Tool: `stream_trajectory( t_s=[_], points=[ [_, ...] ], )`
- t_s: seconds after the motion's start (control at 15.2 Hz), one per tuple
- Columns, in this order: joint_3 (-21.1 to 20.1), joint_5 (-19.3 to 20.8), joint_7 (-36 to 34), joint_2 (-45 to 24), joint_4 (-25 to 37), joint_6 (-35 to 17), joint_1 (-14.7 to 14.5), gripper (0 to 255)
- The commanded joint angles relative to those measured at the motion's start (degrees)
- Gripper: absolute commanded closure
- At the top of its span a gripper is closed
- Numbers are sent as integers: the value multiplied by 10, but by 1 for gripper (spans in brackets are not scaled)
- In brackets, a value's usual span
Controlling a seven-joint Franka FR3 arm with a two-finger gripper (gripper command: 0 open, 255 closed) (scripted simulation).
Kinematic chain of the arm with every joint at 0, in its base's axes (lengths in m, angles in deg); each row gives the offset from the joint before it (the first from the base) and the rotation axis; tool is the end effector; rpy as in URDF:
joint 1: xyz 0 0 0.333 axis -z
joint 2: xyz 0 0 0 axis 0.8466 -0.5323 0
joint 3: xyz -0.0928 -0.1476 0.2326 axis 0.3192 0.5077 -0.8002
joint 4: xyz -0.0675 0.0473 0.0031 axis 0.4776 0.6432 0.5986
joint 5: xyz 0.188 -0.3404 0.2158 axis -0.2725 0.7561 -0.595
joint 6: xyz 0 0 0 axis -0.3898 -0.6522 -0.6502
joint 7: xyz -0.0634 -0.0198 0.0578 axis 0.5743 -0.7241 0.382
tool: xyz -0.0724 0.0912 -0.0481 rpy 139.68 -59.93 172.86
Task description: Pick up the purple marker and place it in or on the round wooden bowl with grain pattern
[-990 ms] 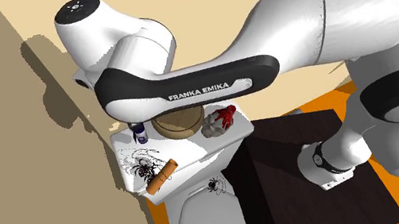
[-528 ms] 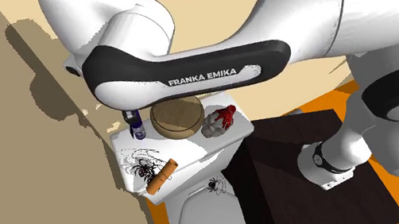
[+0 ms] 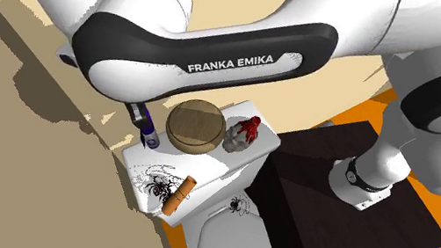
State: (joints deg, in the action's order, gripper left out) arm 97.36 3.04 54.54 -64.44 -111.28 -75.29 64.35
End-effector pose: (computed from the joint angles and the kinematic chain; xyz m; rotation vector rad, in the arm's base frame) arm 0.7083 -0.1905 0.4362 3.0990 0.3714 -0.0840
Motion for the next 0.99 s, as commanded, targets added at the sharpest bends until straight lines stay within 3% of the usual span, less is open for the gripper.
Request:
stream_trajectory(
  t_s=[0.0, 0.46, 0.92],
  points=[
    [0, 0, 2, -2, 19, 17, 2, 255],
    [1, -2, 3, -15, 93, 78, 7, 255],
    [21, 18, 50, 120, -58, 59, 25, 255]
  ],
)
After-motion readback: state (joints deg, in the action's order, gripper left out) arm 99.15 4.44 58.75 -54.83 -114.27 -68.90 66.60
